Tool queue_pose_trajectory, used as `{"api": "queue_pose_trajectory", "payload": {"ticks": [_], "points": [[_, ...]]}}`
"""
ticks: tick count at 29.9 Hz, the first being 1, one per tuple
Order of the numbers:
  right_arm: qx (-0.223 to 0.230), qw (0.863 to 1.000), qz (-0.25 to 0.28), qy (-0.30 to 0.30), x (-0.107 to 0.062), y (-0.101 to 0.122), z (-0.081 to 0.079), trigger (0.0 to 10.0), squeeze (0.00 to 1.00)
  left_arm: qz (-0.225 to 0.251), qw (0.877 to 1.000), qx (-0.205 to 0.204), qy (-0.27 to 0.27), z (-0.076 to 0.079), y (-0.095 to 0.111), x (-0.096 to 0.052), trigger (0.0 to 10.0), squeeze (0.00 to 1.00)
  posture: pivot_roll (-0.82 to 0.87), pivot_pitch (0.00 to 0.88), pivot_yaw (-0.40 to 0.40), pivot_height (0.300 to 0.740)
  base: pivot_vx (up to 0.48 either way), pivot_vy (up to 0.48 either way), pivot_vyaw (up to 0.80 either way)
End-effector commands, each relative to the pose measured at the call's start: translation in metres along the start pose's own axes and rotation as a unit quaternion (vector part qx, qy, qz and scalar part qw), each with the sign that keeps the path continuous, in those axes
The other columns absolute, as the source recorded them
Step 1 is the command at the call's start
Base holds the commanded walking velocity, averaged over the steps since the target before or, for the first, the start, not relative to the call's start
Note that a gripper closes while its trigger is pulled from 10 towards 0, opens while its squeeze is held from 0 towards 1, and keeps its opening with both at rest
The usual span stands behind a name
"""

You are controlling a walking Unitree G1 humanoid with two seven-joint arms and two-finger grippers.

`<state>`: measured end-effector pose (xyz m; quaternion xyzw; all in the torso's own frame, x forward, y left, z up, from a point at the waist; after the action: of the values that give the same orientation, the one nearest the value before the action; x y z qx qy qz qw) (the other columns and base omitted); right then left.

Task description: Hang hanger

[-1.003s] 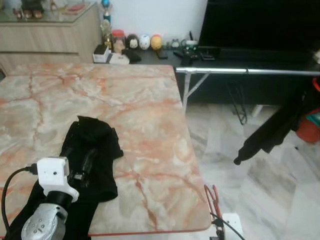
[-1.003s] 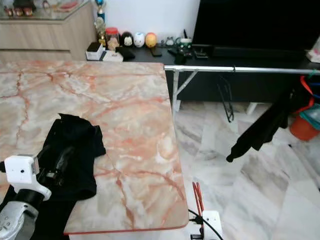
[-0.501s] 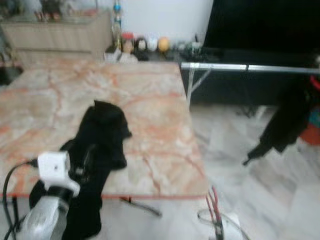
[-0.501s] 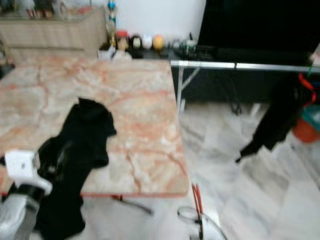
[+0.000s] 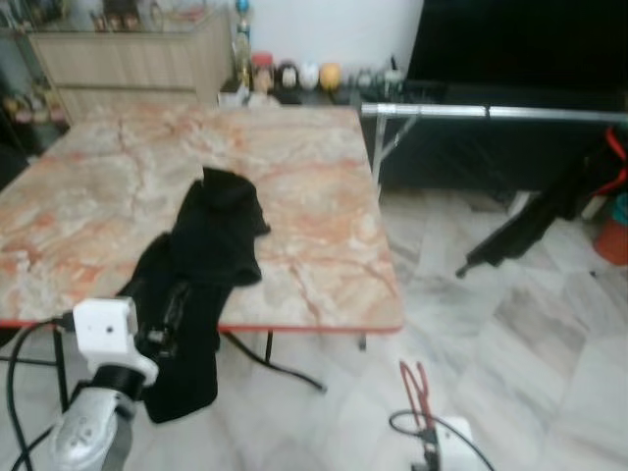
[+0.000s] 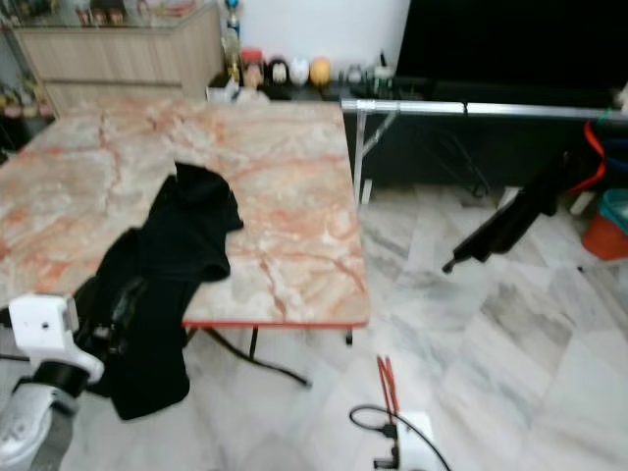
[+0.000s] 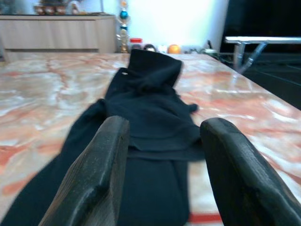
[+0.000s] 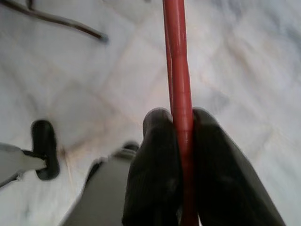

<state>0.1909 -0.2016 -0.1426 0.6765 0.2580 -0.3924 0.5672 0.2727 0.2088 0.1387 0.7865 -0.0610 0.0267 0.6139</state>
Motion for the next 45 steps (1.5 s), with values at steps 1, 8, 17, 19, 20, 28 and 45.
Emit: {"api": "queue_pose_trajectory", "payload": {"ticks": [1, 8, 17, 19, 20, 28, 45], "points": [[0.002, 1.0, 0.012, 0.007, 0.001, 0.008, -0.006, 10.0, 0.0, 0.007, 1.0, 0.011, -0.002, -0.001, 0.005, 0.003, 10.0, 0.0, 0.06, 0.009, -0.042, 0.74, -0.266, 0.0, 0.0], [0.004, 1.0, 0.013, 0.006, 0.001, 0.008, -0.006, 10.0, 0.0, 0.003, 1.0, 0.007, -0.002, 0.001, 0.002, 0.002, 10.0, 0.0, 0.05, 0.011, -0.041, 0.74, -0.26, 0.0, 0.0], [0.001, 1.0, 0.011, 0.007, 0.002, 0.008, -0.006, 10.0, 0.0, -0.009, 1.0, 0.009, -0.002, 0.0, -0.006, -0.001, 10.0, 0.0, 0.06, 0.013, -0.041, 0.74, -0.027, 0.0, 0.0], [0.002, 1.0, 0.012, 0.008, 0.002, 0.008, -0.007, 10.0, 0.0, -0.039, 0.999, 0.019, -0.001, -0.002, -0.022, -0.005, 10.0, 0.0, 0.06, 0.014, -0.038, 0.74, 0.0, 0.0, 0.0], [0.002, 1.0, 0.012, 0.008, 0.002, 0.008, -0.007, 10.0, 0.0, -0.056, 0.998, 0.019, 0.002, -0.005, -0.031, -0.009, 10.0, 0.0, 0.06, 0.014, -0.037, 0.74, 0.0, 0.0, 0.0], [0.003, 1.0, 0.011, 0.008, 0.001, 0.007, -0.007, 10.0, 0.0, -0.191, 0.981, 0.039, -0.005, -0.01, -0.106, -0.037, 10.0, 0.0, 0.06, 0.014, -0.036, 0.74, 0.0, 0.0, 0.0], [0.005, 1.0, 0.012, 0.005, 0.001, 0.007, -0.006, 10.0, 0.0, -0.44, 0.895, 0.028, -0.067, 0.026, -0.237, -0.094, 10.0, 0.0, 0.03, 0.0, -0.044, 0.74, 0.0, 0.0, 0.0]]}}
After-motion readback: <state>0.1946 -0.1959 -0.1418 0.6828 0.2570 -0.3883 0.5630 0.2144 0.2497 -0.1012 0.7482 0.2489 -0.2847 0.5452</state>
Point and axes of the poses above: a point about 5 cm out from each wrist's last joint towards the gripper, its own x axis pointing out of the wrist towards the gripper, its own y axis along the axis of the wrist's last joint, z = x × y, the point moved 6 cm from there along x, pointing out of the wrist towards the gripper, and after that the axes turned 13 degrees about x, right-handed, at the moved point
